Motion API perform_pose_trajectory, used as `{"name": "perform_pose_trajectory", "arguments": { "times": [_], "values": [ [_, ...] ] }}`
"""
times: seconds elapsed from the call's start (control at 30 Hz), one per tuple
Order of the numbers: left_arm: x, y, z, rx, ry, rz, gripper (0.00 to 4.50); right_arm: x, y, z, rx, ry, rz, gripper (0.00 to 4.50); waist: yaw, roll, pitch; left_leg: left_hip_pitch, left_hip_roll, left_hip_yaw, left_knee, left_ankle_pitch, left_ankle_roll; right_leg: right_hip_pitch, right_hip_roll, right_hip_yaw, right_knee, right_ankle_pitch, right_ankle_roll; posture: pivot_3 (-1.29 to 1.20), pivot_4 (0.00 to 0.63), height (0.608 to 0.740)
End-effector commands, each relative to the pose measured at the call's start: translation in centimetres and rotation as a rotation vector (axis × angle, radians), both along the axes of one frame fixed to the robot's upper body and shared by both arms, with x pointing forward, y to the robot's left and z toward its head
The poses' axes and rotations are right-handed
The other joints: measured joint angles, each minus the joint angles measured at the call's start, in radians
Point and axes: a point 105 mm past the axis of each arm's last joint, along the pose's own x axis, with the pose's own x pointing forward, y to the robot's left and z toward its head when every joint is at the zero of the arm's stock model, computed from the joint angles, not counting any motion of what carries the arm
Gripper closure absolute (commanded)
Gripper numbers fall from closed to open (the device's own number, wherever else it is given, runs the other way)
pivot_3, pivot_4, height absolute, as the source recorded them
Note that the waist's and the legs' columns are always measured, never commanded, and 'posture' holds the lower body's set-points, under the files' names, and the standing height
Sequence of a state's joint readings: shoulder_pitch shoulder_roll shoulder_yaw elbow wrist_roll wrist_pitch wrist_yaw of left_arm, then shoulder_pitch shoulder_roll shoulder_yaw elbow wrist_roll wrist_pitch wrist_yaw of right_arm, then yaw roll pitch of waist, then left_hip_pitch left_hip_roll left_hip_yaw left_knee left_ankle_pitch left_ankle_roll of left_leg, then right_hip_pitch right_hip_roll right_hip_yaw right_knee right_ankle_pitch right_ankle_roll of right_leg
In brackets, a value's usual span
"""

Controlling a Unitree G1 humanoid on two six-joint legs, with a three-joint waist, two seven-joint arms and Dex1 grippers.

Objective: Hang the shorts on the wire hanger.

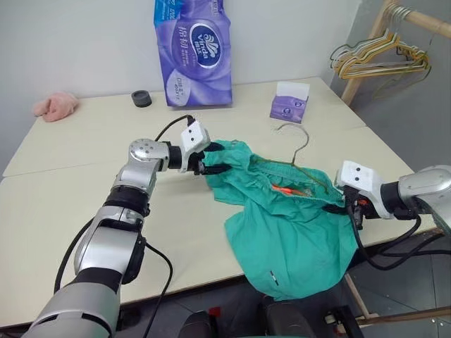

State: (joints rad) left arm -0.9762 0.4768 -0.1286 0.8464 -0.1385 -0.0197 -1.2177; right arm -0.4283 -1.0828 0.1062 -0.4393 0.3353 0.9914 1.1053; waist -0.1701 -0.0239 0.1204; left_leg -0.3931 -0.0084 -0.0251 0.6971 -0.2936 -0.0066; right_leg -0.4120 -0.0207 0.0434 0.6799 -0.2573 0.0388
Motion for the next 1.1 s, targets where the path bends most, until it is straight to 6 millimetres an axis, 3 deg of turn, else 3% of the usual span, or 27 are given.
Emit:
{"name": "perform_pose_trajectory", "arguments": {
  "times": [0.03, 0.17, 0.27, 0.37, 0.43, 0.53, 0.63, 0.77, 0.97, 1.1],
  "values": [
    [-0.2, 1.8, 5.1, -0.141, 0.018, 0.000, 1.16, -0.6, -0.2, 1.0, 0.031, -0.009, -0.038, 4.50, -0.002, 0.000, 0.000, 0.000, 0.000, 0.000, 0.000, 0.000, 0.000, 0.000, 0.000, -0.001, 0.000, 0.000, 0.000, -0.28, 0.078, 0.740],
    [-2.1, 2.9, 5.4, -0.121, 0.118, -0.104, 1.16, -0.9, -0.1, 1.3, 0.049, -0.020, -0.051, 4.50, -0.026, 0.000, 0.000, 0.000, 0.000, 0.000, -0.001, 0.000, 0.000, 0.000, 0.001, -0.001, 0.000, 0.000, 0.001, -0.28, 0.084, 0.740],
    [-1.6, 4.8, 5.1, -0.064, 0.116, -0.037, 1.16, -1.0, -0.6, 1.4, 0.049, -0.034, -0.079, 4.50, -0.027, 0.000, 0.000, 0.000, 0.000, 0.000, -0.001, 0.000, 0.000, 0.000, 0.001, -0.001, 0.000, -0.001, 0.001, -0.28, 0.087, 0.740],
    [0.6, 5.8, 6.7, -0.115, 0.053, 0.134, 0.63, -1.1, -1.5, 1.2, 0.060, -0.034, -0.140, 4.50, -0.023, 0.000, 0.000, 0.000, 0.000, -0.001, 0.000, 0.000, 0.000, 0.000, 0.001, -0.001, 0.000, -0.001, 0.001, -0.27, 0.090, 0.740],
    [0.5, 4.8, 6.6, -0.096, 0.032, 0.101, 0.03, -1.3, -2.1, 1.1, 0.089, -0.019, -0.195, 4.50, -0.020, 0.000, 0.000, -0.001, -0.001, -0.001, 0.000, 0.000, 0.000, 0.000, 0.000, -0.001, -0.001, -0.001, 0.001, -0.27, 0.093, 0.740],
    [-0.1, 2.3, 6.8, -0.093, -0.026, 0.019, 0.03, -2.0, -2.8, 1.1, 0.138, 0.015, -0.264, 4.50, -0.017, 0.000, 0.001, -0.002, -0.001, -0.001, 0.000, 0.000, 0.000, 0.000, -0.001, 0.000, -0.001, -0.001, 0.001, -0.29, 0.102, 0.740],
    [-2.8, -3.0, 8.0, -0.194, -0.045, -0.156, 0.03, -2.5, -4.1, 2.0, 0.257, 0.045, -0.419, 4.50, -0.016, -0.001, 0.001, -0.002, -0.001, -0.001, 0.000, 0.000, 0.000, 0.000, -0.001, 0.001, -0.001, -0.001, 0.001, -0.32, 0.121, 0.740],
    [-5.5, -7.2, 6.9, -0.167, -0.063, -0.262, 0.03, -2.9, -5.8, 3.1, 0.349, 0.049, -0.581, 4.50, -0.028, 0.003, 0.005, -0.001, -0.001, 0.000, 0.000, 0.000, 0.000, 0.000, -0.001, 0.002, 0.000, -0.001, 0.001, -0.36, 0.142, 0.740],
    [-8.3, -13.6, 6.5, -0.199, -0.016, -0.363, 0.03, -4.1, -9.5, 4.1, 0.434, -0.007, -0.778, 4.50, -0.042, 0.010, 0.019, 0.001, -0.001, 0.001, 0.000, -0.001, 0.001, 0.003, 0.004, 0.003, -0.002, -0.001, 0.002, -0.47, 0.189, 0.740],
    [-10.1, -17.3, 7.2, -0.202, 0.001, -0.480, 0.03, -5.1, -13.1, 5.8, 0.434, -0.148, -0.981, 4.50, -0.068, 0.012, 0.039, 0.001, -0.003, 0.004, 0.000, -0.001, 0.002, 0.004, 0.004, 0.007, -0.002, -0.004, 0.007, -0.52, 0.207, 0.740]
  ]
}}
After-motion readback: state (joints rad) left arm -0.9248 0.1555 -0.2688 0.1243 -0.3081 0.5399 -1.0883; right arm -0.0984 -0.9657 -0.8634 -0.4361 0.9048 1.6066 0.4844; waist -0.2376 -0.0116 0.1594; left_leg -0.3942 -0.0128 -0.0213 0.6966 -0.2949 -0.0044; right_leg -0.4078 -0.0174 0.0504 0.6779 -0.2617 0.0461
